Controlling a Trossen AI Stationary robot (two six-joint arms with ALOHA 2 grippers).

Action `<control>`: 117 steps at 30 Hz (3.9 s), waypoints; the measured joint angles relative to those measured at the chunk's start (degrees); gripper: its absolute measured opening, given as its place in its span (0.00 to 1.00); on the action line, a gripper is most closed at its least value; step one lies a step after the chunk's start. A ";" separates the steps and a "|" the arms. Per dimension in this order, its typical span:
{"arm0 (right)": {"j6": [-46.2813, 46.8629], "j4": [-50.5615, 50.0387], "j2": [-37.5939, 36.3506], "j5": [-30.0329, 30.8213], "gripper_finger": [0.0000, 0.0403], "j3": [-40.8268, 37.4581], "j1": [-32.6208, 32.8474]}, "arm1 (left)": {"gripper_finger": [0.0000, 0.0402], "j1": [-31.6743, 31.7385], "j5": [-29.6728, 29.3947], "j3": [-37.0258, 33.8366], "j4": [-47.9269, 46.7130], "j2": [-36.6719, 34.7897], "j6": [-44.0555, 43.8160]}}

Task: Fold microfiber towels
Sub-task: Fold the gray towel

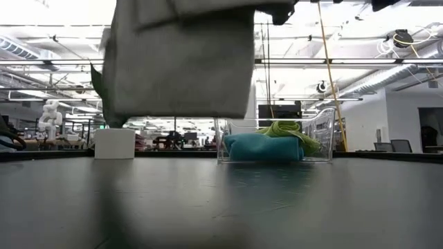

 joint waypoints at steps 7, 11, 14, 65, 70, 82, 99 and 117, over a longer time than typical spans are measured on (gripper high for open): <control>4.32 1.80 4.71 -1.27 0.00 -0.04 -0.58 | 0.01 1.47 1.77 -6.33 2.10 0.02 -3.01; 6.31 2.56 6.36 -3.20 0.00 -0.04 0.33 | 0.01 1.23 5.17 -9.43 7.66 0.03 -3.33; 9.85 4.90 6.29 -5.89 0.00 -0.04 0.93 | 0.02 1.25 8.76 -10.35 11.87 0.05 -2.80; -21.49 -0.71 1.67 0.93 0.00 -0.07 -13.95 | 0.01 11.50 -22.12 -3.73 -18.02 0.10 13.09; -13.58 -5.15 1.22 -1.38 0.00 -0.04 -12.27 | 0.02 10.30 -16.51 -3.74 -15.52 0.11 9.41; 6.74 -5.06 11.30 -5.92 0.00 -0.04 -0.55 | 0.01 -0.26 2.32 -22.63 20.08 0.14 -4.12; 18.86 0.18 18.81 -16.43 0.00 0.07 -7.35 | 0.01 0.00 5.23 -39.81 40.58 0.02 -14.69; 27.16 18.02 35.30 -28.57 0.00 0.00 -14.10 | 0.01 9.61 9.84 -40.03 28.39 0.07 -7.06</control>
